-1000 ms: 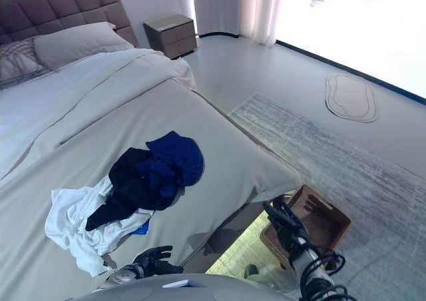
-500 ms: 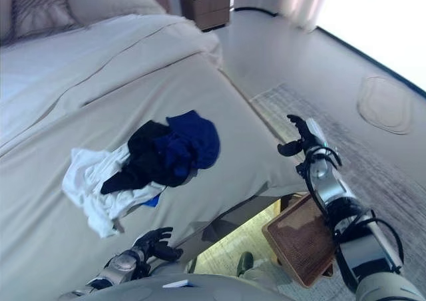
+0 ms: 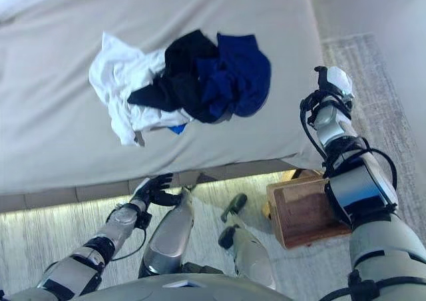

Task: Pick up the clothes from the bed and place them into the basket

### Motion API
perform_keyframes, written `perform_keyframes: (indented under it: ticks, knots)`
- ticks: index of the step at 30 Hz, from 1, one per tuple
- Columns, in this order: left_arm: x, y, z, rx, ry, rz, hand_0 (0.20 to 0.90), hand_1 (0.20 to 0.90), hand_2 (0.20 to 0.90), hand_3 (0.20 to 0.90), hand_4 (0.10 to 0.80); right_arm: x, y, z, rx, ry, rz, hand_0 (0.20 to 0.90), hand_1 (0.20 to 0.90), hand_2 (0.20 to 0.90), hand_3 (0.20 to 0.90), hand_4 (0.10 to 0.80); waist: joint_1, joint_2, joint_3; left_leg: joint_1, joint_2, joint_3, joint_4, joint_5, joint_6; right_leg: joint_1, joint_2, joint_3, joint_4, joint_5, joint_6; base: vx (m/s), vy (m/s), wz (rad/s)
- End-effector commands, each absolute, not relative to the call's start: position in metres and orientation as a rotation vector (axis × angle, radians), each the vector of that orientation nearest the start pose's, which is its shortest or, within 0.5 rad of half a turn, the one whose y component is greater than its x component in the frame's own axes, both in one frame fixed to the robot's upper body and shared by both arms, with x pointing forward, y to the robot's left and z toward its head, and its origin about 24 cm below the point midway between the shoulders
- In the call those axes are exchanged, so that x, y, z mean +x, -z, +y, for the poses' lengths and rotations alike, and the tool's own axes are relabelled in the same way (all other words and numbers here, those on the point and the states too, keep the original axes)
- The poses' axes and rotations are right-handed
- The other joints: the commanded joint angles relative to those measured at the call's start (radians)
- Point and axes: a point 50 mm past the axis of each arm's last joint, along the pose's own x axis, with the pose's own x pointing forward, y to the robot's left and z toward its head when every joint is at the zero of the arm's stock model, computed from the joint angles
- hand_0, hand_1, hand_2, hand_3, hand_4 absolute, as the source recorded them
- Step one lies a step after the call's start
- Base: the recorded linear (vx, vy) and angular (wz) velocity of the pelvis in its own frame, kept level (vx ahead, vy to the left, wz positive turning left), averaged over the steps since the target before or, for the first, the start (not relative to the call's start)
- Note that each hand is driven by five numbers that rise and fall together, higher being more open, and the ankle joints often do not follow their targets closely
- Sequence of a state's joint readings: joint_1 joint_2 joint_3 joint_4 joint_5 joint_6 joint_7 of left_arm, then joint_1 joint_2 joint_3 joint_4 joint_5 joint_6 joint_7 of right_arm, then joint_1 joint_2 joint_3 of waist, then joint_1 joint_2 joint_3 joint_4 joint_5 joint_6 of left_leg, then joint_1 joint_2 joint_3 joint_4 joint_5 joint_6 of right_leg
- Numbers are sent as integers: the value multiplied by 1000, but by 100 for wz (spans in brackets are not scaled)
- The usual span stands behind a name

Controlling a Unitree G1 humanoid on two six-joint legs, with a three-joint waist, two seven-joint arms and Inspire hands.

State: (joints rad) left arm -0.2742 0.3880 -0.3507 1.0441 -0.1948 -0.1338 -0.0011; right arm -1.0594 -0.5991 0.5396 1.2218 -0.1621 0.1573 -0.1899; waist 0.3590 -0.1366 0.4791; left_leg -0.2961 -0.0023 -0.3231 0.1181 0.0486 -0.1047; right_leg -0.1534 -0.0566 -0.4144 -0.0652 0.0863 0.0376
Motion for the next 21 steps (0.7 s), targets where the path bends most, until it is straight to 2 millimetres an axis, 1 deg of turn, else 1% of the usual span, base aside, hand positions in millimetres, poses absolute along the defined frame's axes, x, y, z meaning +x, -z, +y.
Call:
perform_keyframes:
  ticks: [1,2,5,7,10,14,16,17,18,19,21]
  knots:
    - [200,99,266,437,16,778,900,900,900,900,800,403,-205,-286,-1166,400,181,900,900,900,900,800,30,-2,26,-69,-54,88,4,-4,108,-25,-84,121,108,12,83,-130,145,24]
    - [202,99,264,432,22,768,900,900,900,900,800,405,-209,-282,-1171,404,160,900,900,900,900,800,33,5,35,-79,-56,84,10,-3,108,-41,-85,117,121,9,81,-112,172,22]
    - [204,100,249,394,52,732,900,900,900,900,800,412,-231,-260,-1156,454,-28,900,900,900,900,800,32,25,41,-128,-56,74,28,1,104,-101,-87,108,156,0,76,-66,133,21]
    - [206,100,237,351,66,693,900,900,900,900,800,415,-246,-240,-1097,482,-180,900,900,900,900,800,30,37,41,-156,-59,75,19,16,100,-130,-88,103,155,2,77,-99,123,10]
    - [210,100,219,300,95,651,900,900,900,900,800,416,-262,-214,-1005,494,-339,900,900,900,900,800,27,51,41,-180,-61,70,3,26,95,-164,-87,97,151,2,78,-80,85,-1]
    - [212,100,196,245,130,615,900,900,900,900,800,410,-288,-173,-845,533,-587,900,900,900,900,800,20,72,41,-190,-56,75,-23,37,86,-185,-87,98,143,-2,75,-65,95,0]
    - [211,101,191,233,134,611,900,900,900,900,800,406,-292,-161,-777,536,-652,900,900,900,900,800,17,75,41,-186,-53,78,-33,39,84,-185,-87,98,143,-6,74,-32,56,-6]
    - [211,102,184,226,141,608,900,900,900,900,800,400,-298,-145,-717,554,-738,900,900,900,900,800,16,80,41,-179,-50,78,-44,41,81,-183,-87,96,144,-11,73,-33,54,-9]
    - [211,102,182,220,140,609,900,900,900,900,800,396,-301,-136,-688,542,-780,900,900,900,900,800,14,83,41,-174,-49,80,-47,41,80,-180,-88,97,146,-15,73,-34,59,-7]
    - [211,103,180,216,140,611,900,900,900,900,800,395,-302,-131,-676,528,-793,900,900,900,900,800,13,85,41,-171,-49,82,-49,42,80,-178,-90,97,146,-16,73,-31,51,-6]
    - [212,103,178,209,137,617,900,900,900,900,800,392,-303,-114,-669,424,-807,900,900,900,900,800,11,92,41,-158,-49,84,-55,43,79,-175,-96,97,149,-19,72,-34,57,-8]
